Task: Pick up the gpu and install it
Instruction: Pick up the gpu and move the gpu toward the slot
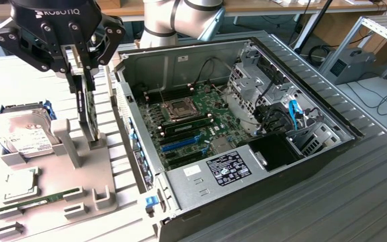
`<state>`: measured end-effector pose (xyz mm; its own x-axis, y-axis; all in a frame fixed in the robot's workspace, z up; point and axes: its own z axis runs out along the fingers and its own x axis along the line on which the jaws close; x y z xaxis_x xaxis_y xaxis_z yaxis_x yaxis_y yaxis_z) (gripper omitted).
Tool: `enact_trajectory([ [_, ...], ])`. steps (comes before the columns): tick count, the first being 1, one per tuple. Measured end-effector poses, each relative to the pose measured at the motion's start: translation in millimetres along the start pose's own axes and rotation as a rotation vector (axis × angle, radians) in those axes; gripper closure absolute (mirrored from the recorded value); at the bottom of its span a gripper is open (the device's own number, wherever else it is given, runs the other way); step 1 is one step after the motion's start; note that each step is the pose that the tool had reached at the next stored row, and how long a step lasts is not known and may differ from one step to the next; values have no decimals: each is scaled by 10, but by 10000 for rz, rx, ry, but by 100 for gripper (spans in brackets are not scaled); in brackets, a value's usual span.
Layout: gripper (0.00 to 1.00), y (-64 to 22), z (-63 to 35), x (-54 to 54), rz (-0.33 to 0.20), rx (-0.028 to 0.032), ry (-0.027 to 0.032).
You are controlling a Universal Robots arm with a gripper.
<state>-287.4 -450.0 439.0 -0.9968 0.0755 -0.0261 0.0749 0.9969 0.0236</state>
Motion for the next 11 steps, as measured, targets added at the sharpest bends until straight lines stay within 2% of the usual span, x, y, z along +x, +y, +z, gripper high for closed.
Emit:
enact_trajectory([
  [11, 74, 1, 11, -19, 0, 2, 0],
])
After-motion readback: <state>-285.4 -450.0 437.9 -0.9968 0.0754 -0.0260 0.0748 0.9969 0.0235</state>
